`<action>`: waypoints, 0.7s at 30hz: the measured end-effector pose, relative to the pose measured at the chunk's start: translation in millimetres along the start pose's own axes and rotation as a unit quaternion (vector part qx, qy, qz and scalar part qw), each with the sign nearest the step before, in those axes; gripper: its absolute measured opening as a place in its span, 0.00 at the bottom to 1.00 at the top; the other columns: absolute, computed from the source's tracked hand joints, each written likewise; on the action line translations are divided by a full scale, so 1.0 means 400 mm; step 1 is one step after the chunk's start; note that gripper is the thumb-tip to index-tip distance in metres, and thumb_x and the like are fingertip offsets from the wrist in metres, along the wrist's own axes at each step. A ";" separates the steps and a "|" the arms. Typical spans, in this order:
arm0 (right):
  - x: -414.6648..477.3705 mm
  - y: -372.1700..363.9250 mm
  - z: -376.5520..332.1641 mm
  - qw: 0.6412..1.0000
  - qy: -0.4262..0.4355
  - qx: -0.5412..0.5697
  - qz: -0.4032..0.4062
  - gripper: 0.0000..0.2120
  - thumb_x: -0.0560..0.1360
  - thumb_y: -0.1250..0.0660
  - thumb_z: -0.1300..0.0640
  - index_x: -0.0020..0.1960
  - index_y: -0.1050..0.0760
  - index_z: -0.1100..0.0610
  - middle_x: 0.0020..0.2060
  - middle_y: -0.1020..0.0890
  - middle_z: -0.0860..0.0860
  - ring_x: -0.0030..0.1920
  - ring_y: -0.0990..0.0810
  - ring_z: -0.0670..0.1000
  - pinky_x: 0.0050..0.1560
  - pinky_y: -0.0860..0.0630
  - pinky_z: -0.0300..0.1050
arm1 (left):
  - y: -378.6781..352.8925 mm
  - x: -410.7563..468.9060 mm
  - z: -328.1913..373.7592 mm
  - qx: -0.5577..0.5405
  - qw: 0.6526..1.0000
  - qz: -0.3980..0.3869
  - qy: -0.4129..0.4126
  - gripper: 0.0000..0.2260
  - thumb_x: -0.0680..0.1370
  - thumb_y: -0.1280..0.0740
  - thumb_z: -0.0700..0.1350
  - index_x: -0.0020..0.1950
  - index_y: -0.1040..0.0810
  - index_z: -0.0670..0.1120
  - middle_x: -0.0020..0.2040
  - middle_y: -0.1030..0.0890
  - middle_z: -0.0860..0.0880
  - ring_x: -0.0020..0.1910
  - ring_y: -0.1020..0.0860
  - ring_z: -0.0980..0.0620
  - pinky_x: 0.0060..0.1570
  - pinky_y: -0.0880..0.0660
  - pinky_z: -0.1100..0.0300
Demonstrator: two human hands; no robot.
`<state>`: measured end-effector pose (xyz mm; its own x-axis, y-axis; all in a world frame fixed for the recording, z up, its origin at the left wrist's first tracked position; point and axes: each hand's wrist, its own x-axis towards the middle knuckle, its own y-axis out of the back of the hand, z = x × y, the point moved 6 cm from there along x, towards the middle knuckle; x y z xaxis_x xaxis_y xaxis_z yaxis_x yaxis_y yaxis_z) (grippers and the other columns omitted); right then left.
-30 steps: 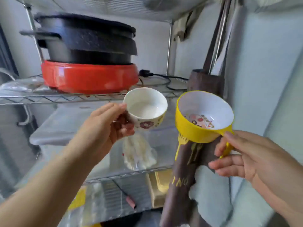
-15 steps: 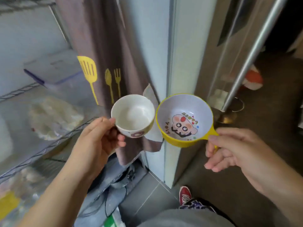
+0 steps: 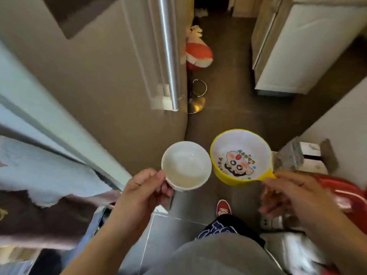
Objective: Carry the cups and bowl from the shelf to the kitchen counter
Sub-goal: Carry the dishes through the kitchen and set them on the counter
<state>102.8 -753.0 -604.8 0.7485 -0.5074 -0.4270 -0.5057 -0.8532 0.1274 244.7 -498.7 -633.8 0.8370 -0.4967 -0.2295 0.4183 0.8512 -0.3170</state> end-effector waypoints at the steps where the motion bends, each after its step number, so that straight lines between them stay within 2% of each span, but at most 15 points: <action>1: 0.014 0.029 0.013 1.000 -0.010 0.011 0.017 0.13 0.75 0.35 0.64 0.32 0.22 0.64 0.24 0.20 0.57 0.21 0.20 0.55 0.20 0.25 0.42 | -0.028 0.036 -0.020 0.004 1.000 -0.007 0.016 0.14 0.73 0.31 0.45 0.27 0.25 0.49 0.28 0.22 0.49 0.30 0.23 0.53 0.32 0.26 0.61; 3: 0.046 0.085 0.041 0.998 -0.032 0.032 0.047 0.14 0.75 0.35 0.65 0.31 0.24 0.65 0.23 0.22 0.57 0.20 0.21 0.54 0.21 0.26 0.42 | -0.078 0.111 -0.053 0.011 0.999 -0.017 0.043 0.13 0.73 0.32 0.45 0.28 0.25 0.48 0.29 0.22 0.48 0.29 0.23 0.52 0.31 0.26 0.62; 6: 0.114 0.166 0.074 0.994 -0.062 0.048 0.075 0.17 0.76 0.35 0.64 0.29 0.23 0.62 0.23 0.22 0.58 0.21 0.21 0.54 0.24 0.25 0.43 | -0.151 0.235 -0.089 0.034 0.997 -0.029 0.065 0.11 0.70 0.29 0.49 0.29 0.24 0.49 0.29 0.22 0.48 0.29 0.22 0.52 0.31 0.25 0.62; 9: 0.205 0.254 0.099 0.989 -0.092 0.061 0.101 0.14 0.75 0.35 0.64 0.32 0.26 0.68 0.24 0.22 0.59 0.21 0.21 0.56 0.23 0.26 0.43 | -0.227 0.368 -0.113 0.055 0.996 -0.027 0.071 0.10 0.69 0.29 0.52 0.30 0.22 0.50 0.29 0.21 0.50 0.31 0.22 0.53 0.33 0.24 0.62; 14: 0.389 0.401 0.101 0.980 -0.112 0.075 0.149 0.17 0.75 0.35 0.65 0.28 0.24 0.64 0.25 0.23 0.63 0.22 0.21 0.58 0.23 0.26 0.43 | -0.352 0.590 -0.131 0.027 0.998 -0.018 0.062 0.10 0.74 0.32 0.45 0.32 0.22 0.48 0.29 0.23 0.50 0.32 0.22 0.54 0.34 0.23 0.62; 17: 0.500 0.469 0.053 0.983 -0.089 0.048 0.156 0.14 0.76 0.35 0.62 0.35 0.23 0.67 0.31 0.22 0.68 0.29 0.19 0.62 0.29 0.23 0.49 | -0.409 0.687 -0.127 0.018 0.998 -0.012 0.054 0.12 0.75 0.32 0.44 0.31 0.23 0.49 0.29 0.23 0.50 0.32 0.22 0.55 0.35 0.23 0.63; 21: 0.657 0.531 -0.008 0.985 -0.075 0.028 0.153 0.14 0.77 0.36 0.59 0.39 0.22 0.69 0.33 0.19 0.66 0.32 0.17 0.61 0.32 0.20 0.50 | -0.450 0.796 -0.127 0.001 0.998 0.013 0.068 0.11 0.73 0.33 0.45 0.30 0.25 0.48 0.29 0.23 0.50 0.32 0.22 0.55 0.35 0.22 0.63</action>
<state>193.3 -1067.9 -687.1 0.4877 -0.7130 -0.5037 -0.7242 -0.6526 0.2226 417.9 -818.6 -696.6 0.7919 -0.4934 -0.3597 0.3989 0.8641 -0.3070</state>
